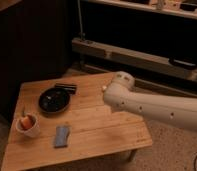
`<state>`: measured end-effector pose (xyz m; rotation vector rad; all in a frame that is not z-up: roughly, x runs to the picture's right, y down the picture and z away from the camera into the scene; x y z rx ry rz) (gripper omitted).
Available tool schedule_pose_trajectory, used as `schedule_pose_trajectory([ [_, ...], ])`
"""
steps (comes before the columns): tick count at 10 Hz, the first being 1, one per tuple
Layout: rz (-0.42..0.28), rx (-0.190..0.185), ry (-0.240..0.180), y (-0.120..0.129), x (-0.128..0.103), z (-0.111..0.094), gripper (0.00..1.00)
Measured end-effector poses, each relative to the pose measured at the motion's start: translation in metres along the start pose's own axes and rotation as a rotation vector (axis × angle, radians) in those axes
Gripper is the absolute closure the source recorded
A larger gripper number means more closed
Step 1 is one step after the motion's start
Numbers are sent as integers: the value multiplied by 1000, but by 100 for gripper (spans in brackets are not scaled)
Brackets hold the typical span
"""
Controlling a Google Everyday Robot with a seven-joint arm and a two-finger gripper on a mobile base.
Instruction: Move the arm in a circular motion
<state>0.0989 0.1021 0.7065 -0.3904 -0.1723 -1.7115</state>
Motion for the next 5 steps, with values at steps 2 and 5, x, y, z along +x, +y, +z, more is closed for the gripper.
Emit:
schedule_pose_trajectory([
  [2, -69, 51, 31, -48, -1, -20, 39],
  [5, -215, 154, 89, -133, 11, -54, 39],
])
